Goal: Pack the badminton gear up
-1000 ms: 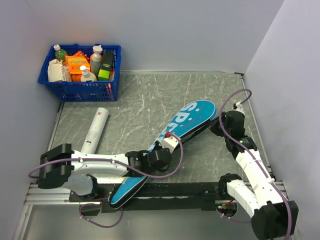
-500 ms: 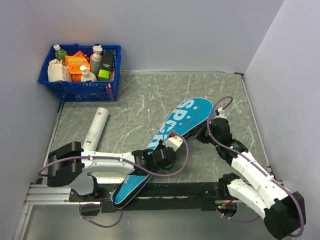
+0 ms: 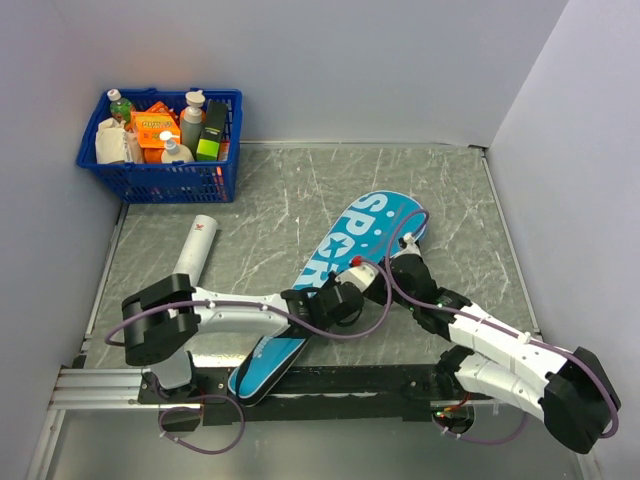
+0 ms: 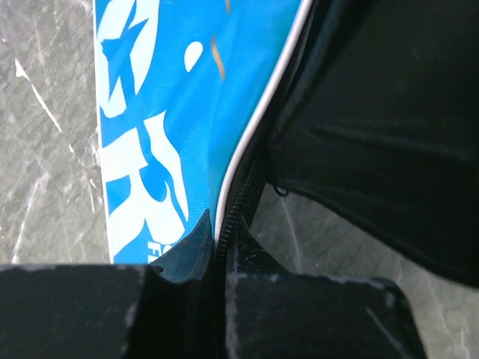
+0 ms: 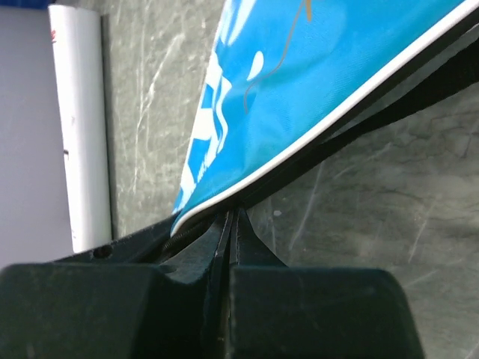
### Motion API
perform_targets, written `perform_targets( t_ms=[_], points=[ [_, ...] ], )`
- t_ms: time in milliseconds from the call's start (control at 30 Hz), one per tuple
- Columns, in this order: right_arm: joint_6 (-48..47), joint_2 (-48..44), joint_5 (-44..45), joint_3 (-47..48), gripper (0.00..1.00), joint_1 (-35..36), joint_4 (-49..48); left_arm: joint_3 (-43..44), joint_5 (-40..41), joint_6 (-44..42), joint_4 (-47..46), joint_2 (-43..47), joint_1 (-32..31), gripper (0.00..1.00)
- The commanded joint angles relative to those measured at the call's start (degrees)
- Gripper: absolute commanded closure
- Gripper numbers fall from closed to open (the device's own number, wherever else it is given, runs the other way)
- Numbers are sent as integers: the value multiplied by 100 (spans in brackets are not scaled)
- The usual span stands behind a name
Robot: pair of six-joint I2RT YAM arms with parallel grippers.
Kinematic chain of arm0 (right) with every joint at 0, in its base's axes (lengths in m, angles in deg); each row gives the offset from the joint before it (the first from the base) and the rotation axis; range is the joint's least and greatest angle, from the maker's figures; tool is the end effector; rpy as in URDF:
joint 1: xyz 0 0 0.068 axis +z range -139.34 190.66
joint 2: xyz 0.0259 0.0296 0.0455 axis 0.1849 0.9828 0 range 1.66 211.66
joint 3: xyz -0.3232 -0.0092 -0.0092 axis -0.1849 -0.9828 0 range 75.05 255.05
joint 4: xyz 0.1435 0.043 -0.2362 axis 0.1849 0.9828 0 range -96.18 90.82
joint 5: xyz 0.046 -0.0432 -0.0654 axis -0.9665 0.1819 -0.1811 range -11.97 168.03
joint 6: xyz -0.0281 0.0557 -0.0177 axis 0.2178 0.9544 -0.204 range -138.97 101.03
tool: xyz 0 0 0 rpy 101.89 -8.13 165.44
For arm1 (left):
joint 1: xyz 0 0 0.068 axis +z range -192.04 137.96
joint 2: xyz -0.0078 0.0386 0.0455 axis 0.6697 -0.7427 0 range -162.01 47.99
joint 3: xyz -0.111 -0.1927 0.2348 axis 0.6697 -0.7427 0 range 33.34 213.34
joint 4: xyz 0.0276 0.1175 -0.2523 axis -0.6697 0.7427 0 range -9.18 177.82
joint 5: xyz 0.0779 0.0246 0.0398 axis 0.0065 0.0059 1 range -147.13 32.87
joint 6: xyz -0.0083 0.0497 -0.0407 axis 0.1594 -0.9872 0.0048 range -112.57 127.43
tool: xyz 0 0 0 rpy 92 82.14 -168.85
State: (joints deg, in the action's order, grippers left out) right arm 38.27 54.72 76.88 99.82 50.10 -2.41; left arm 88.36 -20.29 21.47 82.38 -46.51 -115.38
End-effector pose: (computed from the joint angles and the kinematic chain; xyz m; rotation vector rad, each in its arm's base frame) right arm 0.1514 0.1257 0.2275 0.3438 2.2788 0.9687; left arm 0.1361 -0.3490 0.2316 0.7635 1.9862 -0.1551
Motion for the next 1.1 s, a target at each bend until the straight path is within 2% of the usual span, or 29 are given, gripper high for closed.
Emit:
perform_targets(
  t_ms=[0,33,100,133,200,233,433,500,600,667,800,900,1067],
  points=[
    [280,73,-281,-183,100,160,-237,606,-501,-270,-1325,28,74,98],
    [219,64,-159,-184,100,152,-167,545,-598,-288,-1369,63,74,81],
    [113,47,79,-96,100,99,62,466,-922,-271,-1396,212,74,53],
    [26,55,97,-78,100,12,97,413,-1037,-227,-1326,291,66,35],
    [-63,90,97,-78,100,-129,124,369,-1301,-122,-994,589,39,24],
    [-150,91,97,-95,100,-321,107,343,-1320,-69,-835,712,4,11],
    [-546,231,-113,-175,100,-920,-16,-44,-777,853,675,1749,-128,11],
    [-599,301,-184,-210,100,-1122,-60,-324,-600,1179,906,2057,-119,11],
    [-739,346,-263,-245,100,-1228,-96,-684,-423,1399,1109,2225,-49,18],
    [-766,337,-298,-254,100,-1246,-105,-878,-502,1365,891,2182,39,25],
    [-836,284,-342,-236,100,-1255,-26,-1633,-1108,1250,30,1988,346,50],
    [-872,188,-351,-254,100,-1255,45,-1881,-1381,1311,-410,1725,566,57],
    [-959,135,-351,-271,100,-1246,133,-2039,-1767,1338,-841,1207,619,57]
  ],
)
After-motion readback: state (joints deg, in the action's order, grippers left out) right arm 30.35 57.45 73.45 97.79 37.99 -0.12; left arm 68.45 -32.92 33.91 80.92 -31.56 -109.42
